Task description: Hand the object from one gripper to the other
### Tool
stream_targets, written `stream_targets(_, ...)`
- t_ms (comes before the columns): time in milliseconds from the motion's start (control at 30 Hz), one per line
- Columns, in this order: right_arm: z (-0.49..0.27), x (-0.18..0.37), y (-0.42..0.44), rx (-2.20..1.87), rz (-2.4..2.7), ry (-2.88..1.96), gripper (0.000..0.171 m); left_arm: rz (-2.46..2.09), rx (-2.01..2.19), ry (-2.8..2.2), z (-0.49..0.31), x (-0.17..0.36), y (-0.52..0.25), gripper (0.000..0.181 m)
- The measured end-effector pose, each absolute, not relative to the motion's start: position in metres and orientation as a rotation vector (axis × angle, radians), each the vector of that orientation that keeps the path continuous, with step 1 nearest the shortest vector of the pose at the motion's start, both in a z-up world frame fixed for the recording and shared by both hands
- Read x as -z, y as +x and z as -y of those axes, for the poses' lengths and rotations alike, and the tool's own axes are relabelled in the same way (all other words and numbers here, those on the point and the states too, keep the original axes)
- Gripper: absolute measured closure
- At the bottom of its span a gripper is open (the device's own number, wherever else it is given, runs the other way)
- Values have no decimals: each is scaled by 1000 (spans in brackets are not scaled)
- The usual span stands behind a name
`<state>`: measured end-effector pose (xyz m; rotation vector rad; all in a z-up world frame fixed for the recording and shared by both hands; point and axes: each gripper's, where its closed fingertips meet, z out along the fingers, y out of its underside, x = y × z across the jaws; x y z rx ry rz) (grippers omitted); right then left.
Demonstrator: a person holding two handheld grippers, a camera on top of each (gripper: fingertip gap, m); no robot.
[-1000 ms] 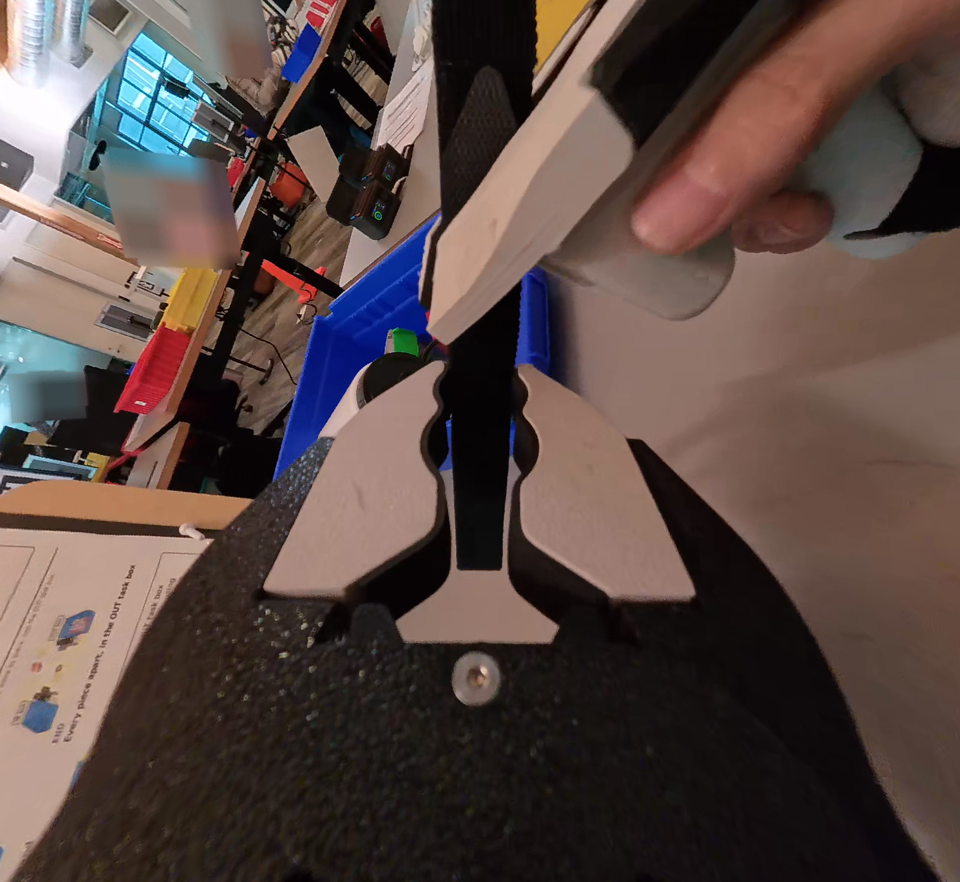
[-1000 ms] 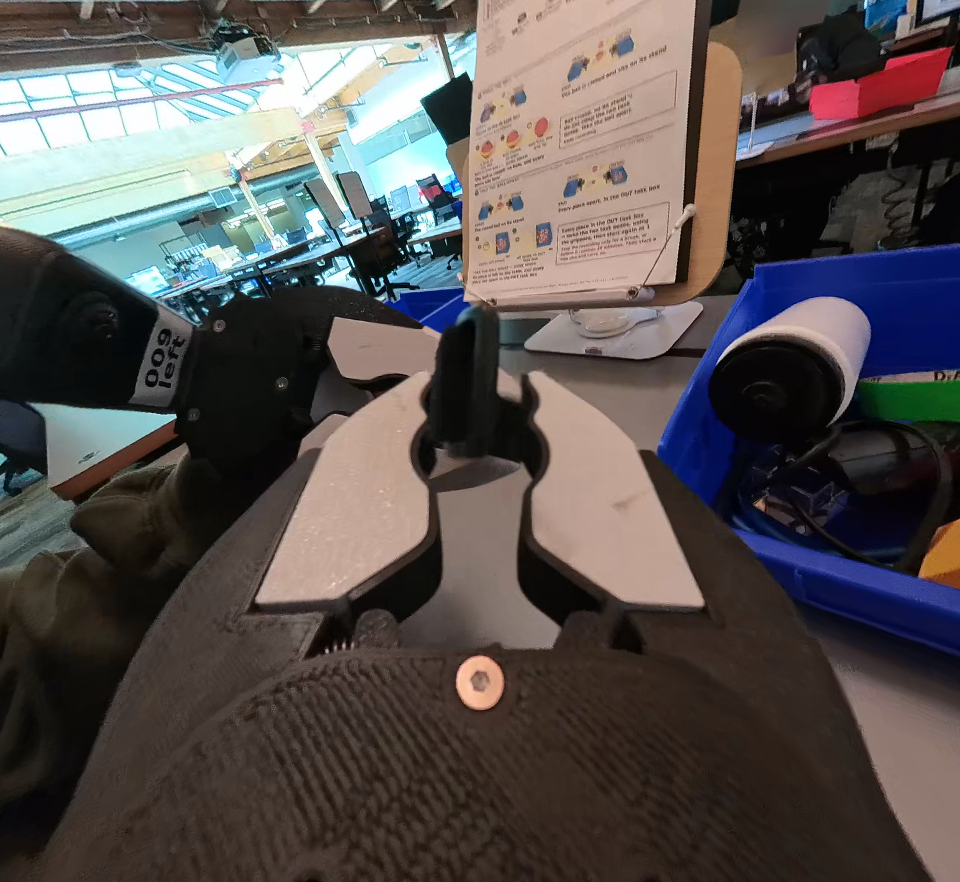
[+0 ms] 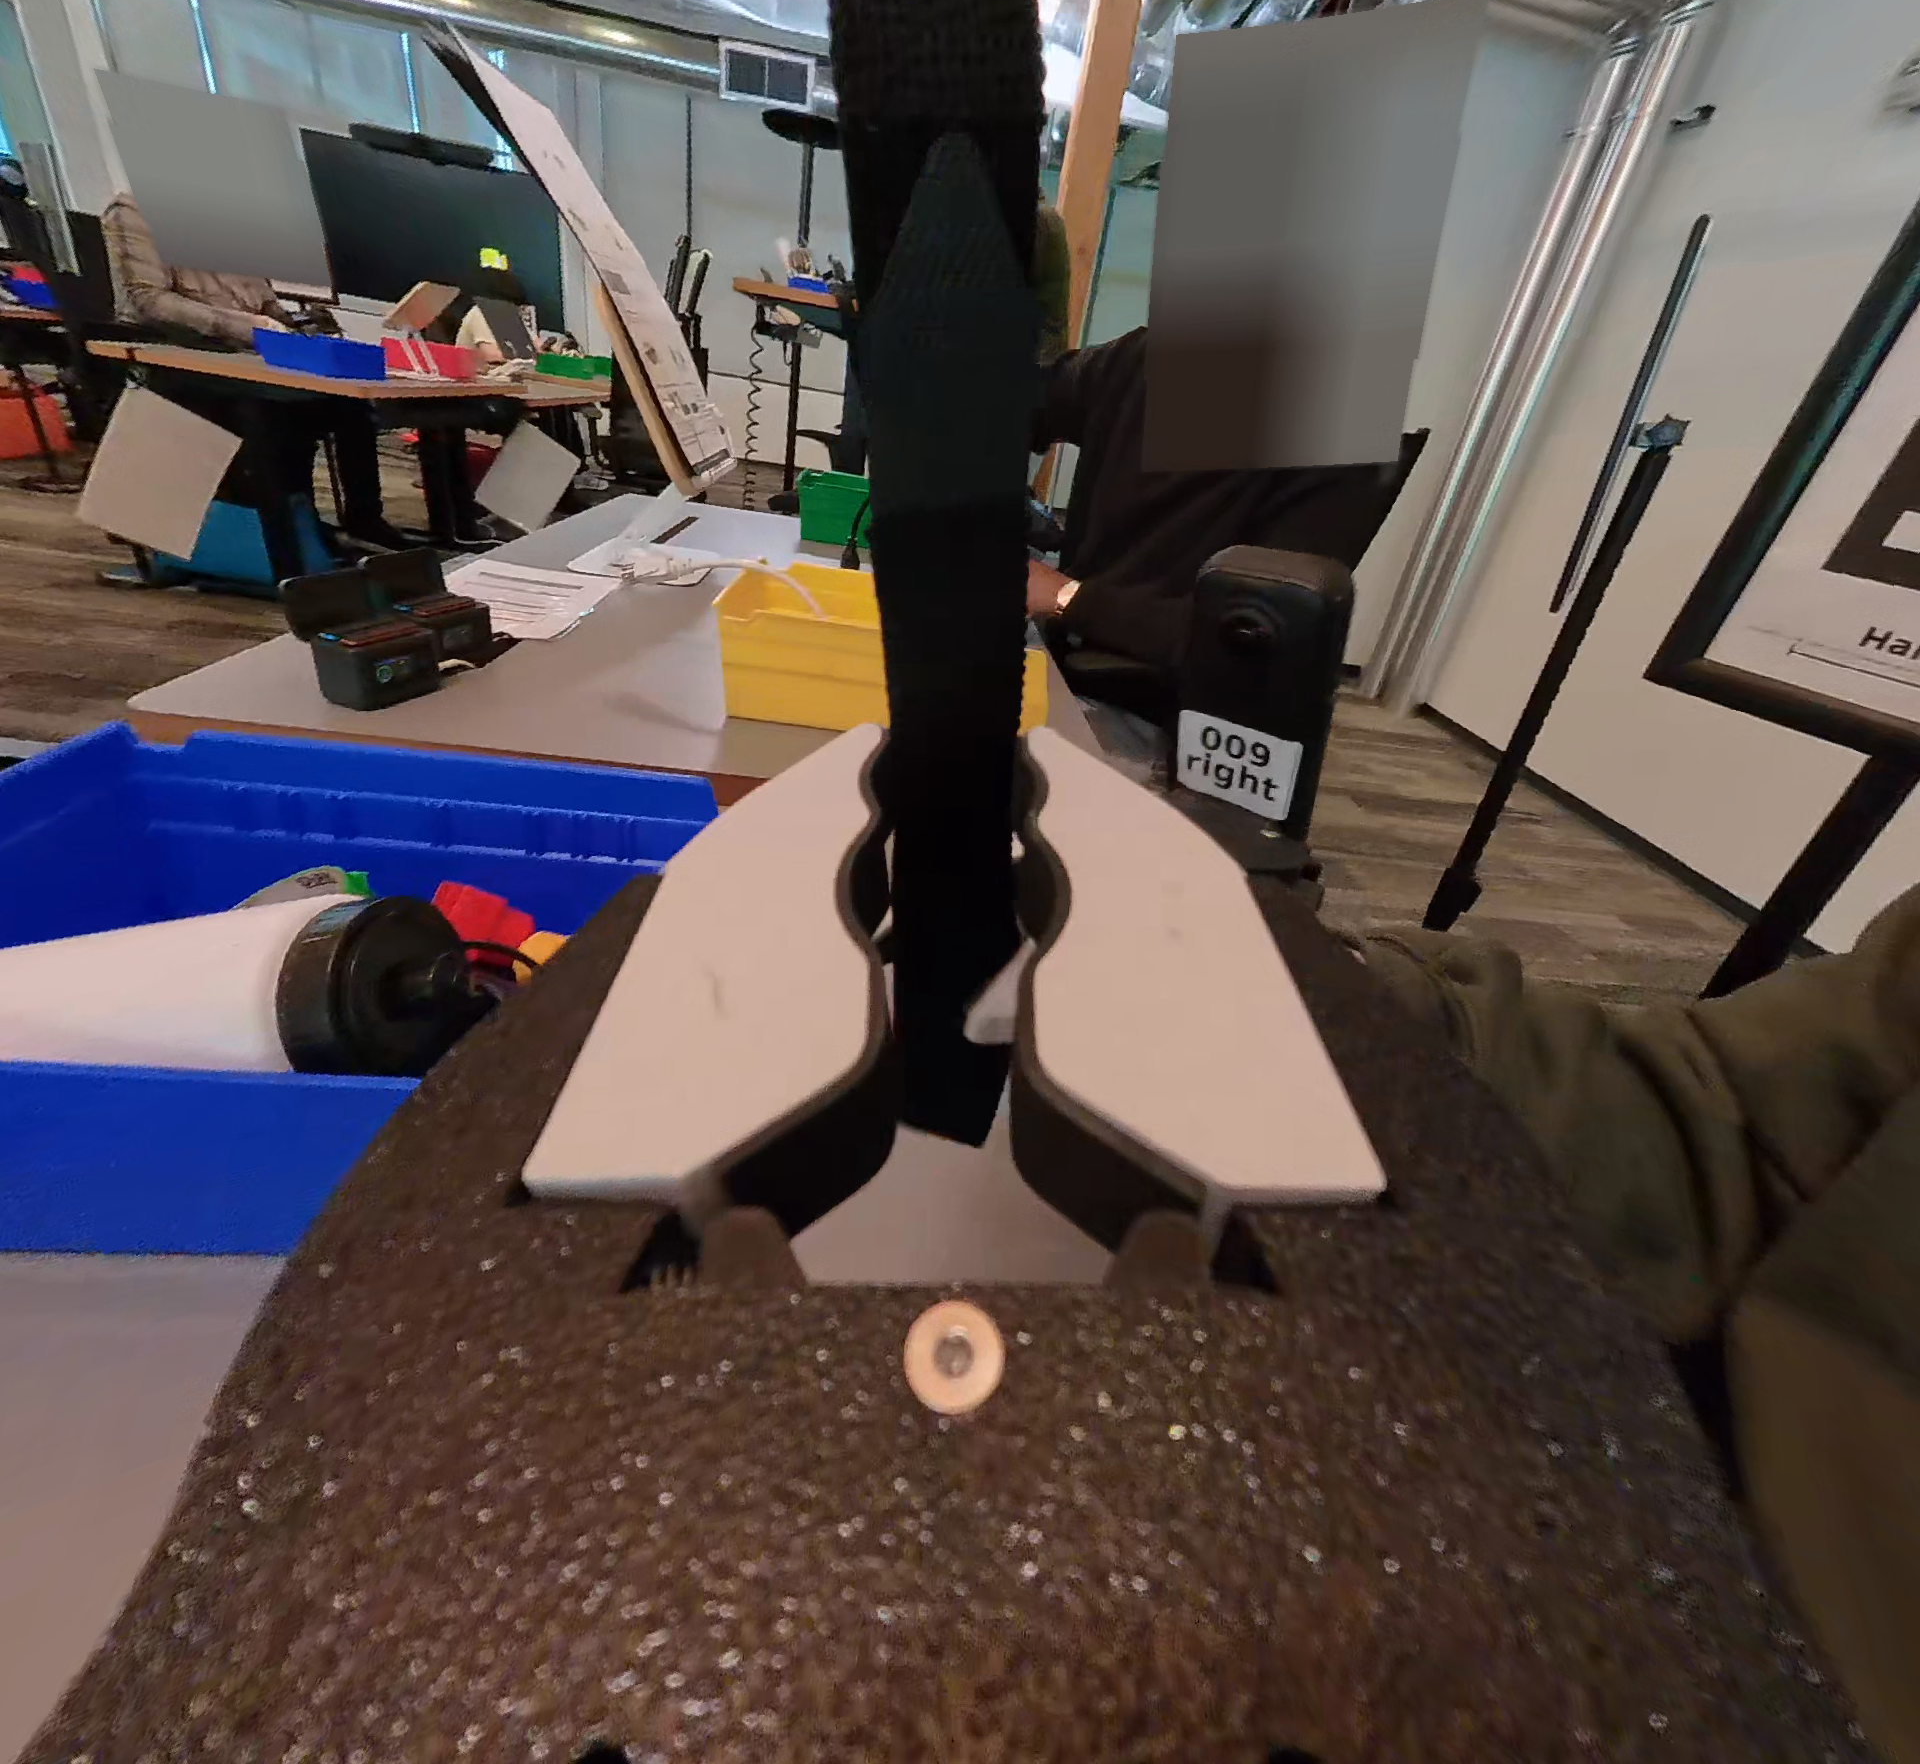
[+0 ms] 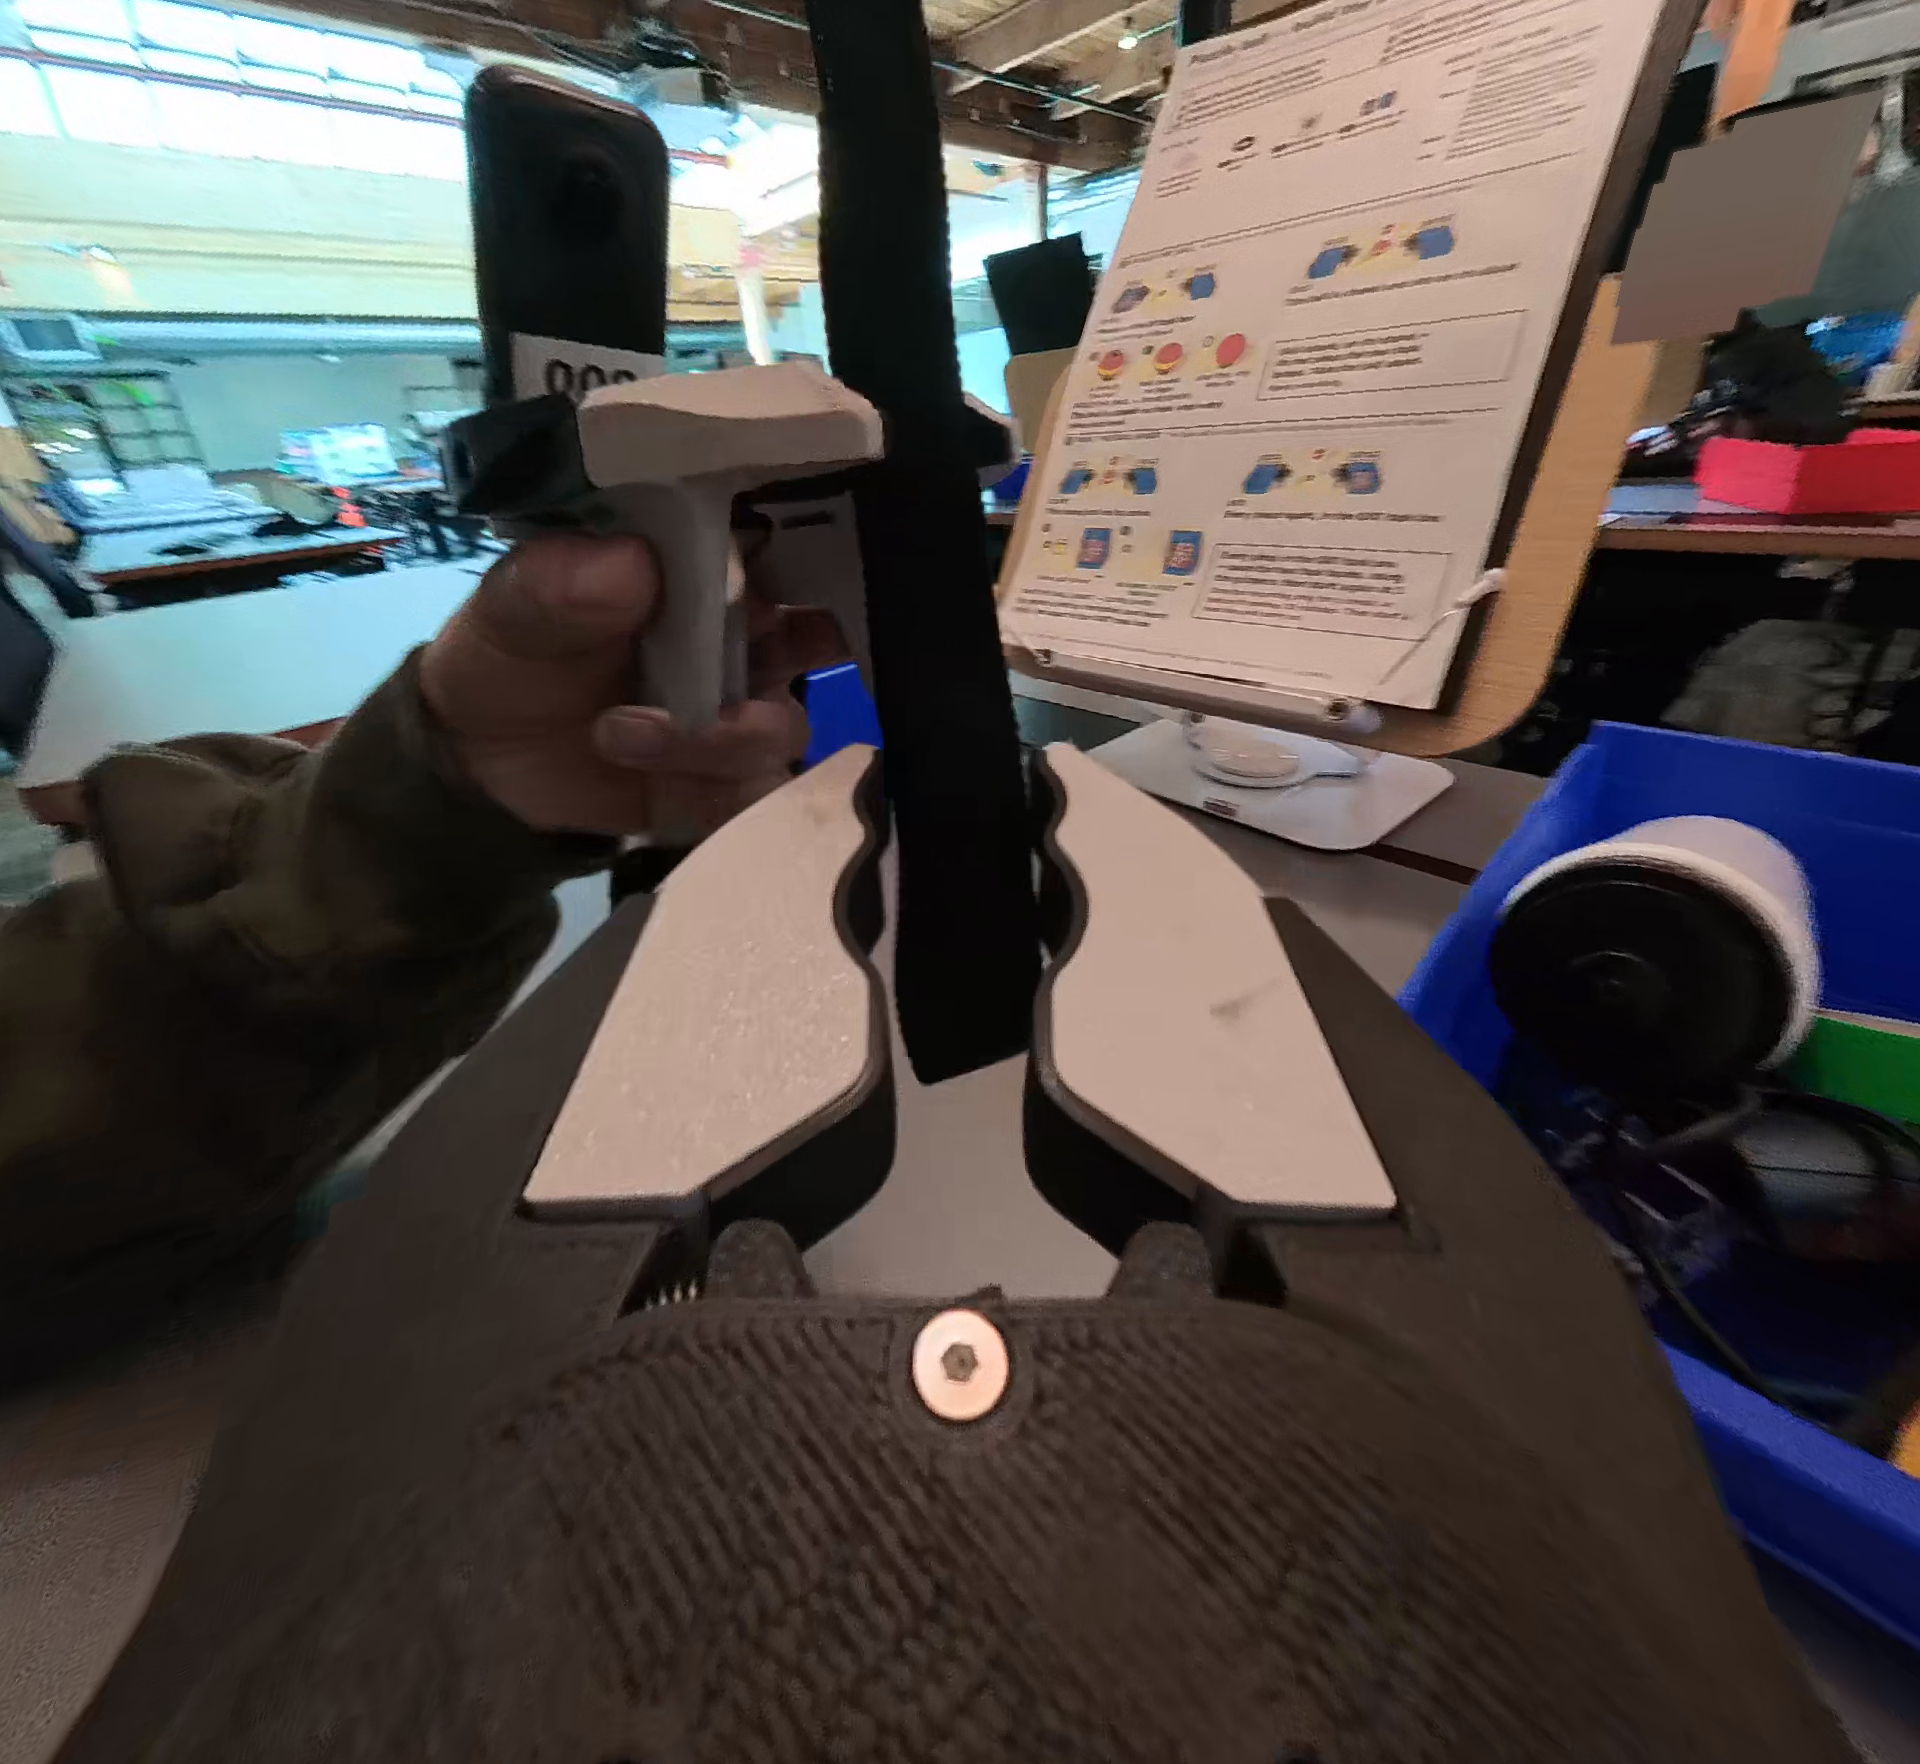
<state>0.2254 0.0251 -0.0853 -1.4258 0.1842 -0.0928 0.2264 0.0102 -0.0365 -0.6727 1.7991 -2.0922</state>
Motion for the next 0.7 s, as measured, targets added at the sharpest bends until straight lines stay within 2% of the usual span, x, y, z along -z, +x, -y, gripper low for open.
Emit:
stream_targets(200,-18,80,232,341,-122,-1472,150,-1758,2052,-687,-14,35,229,159)
stream_targets(400,-15,79,237,770,39,-1544,151,-1801,1944,-713,-20,47,237,135)
stream_targets(500,-15,81,240,876,67,-1578,150,-1843,1935,-699,-24,50,234,135)
stream_targets(700,-14,78,237,831,60,-1551,147,-1894,1974,-736,-37,51,230,169)
